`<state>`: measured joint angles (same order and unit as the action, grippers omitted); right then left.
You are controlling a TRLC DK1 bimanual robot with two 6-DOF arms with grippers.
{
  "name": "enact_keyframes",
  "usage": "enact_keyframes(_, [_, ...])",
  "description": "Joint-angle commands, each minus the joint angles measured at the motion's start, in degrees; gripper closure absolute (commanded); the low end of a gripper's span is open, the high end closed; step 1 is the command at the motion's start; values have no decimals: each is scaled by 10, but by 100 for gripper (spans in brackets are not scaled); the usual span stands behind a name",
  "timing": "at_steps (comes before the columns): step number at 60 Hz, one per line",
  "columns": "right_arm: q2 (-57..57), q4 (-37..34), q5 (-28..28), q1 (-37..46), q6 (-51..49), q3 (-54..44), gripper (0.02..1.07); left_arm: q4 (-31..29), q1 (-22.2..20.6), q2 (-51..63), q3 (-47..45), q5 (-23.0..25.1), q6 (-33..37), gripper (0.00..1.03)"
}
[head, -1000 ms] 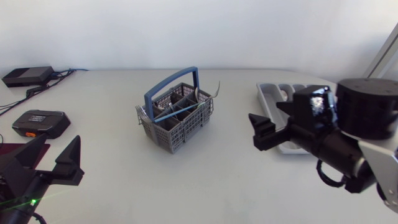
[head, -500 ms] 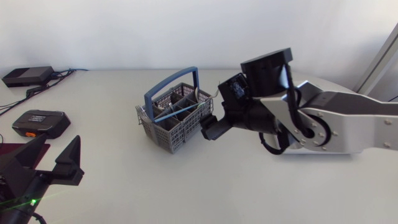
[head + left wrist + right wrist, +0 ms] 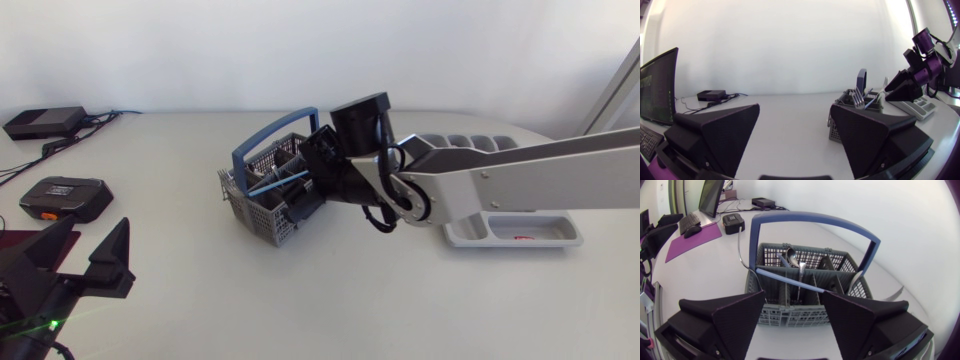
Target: Unload the cutlery basket into the drawer organizer.
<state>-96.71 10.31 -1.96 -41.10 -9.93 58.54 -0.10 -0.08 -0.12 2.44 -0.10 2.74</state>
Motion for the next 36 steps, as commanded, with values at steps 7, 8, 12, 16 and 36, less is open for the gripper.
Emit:
enact_keyframes(7, [-51,27,-1,-21,-30,48,46,-9,1,-4,-23,1,-12,4])
enact_keyframes(8, [-55,30,0,-22,-32,51,48,-9,1,-4,-23,1,-12,4])
enact_keyframes(12, [-74,35,2,-25,-39,65,55,-10,2,-4,-23,1,-12,4])
enact_keyframes(16, [-89,45,2,-24,-42,72,63,-10,2,-4,-23,1,-12,4])
enact_keyframes(36, [-140,76,2,-27,-63,104,80,-10,5,-4,-23,1,-12,4])
